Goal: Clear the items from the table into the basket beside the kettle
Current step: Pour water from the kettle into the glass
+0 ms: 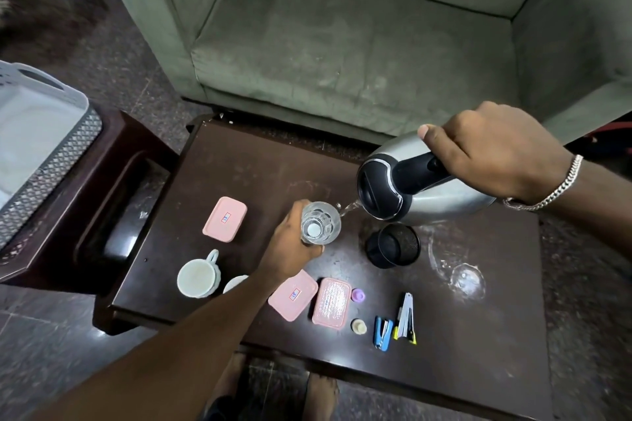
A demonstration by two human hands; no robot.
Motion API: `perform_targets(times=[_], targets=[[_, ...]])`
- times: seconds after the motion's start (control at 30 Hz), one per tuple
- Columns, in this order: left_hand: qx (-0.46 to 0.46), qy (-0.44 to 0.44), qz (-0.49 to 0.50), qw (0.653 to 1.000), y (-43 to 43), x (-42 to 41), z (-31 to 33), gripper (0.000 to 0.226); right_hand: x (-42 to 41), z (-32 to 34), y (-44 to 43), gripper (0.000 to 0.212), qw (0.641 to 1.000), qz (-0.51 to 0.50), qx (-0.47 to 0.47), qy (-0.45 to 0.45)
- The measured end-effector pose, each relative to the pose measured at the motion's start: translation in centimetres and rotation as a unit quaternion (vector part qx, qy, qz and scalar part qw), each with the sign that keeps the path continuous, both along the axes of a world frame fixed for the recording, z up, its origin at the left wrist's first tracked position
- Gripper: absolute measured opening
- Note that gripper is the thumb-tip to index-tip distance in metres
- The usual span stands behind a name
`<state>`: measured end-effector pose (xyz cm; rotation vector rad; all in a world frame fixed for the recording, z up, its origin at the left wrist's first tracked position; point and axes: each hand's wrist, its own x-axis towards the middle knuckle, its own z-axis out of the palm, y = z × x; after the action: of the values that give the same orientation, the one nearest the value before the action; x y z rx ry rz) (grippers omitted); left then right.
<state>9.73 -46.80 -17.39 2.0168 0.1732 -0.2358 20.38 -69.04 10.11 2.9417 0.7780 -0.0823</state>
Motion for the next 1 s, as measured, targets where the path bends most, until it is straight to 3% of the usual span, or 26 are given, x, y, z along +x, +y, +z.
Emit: perform_targets(times=[0.7,1.0], targets=[[-0.006,0.008,0.018,1.0,-0.8,0.0,-1.4,0.083,-0.9,5.6,-0.1,0.06,0.999,0.001,-0.016,-0.052],[-0.001,0.007,0.019,1.0,-0.9,-0.3,-1.7,0.086,-0.6,7.4,-0.7,0.07,0.996,0.017,-0.025,-0.079]])
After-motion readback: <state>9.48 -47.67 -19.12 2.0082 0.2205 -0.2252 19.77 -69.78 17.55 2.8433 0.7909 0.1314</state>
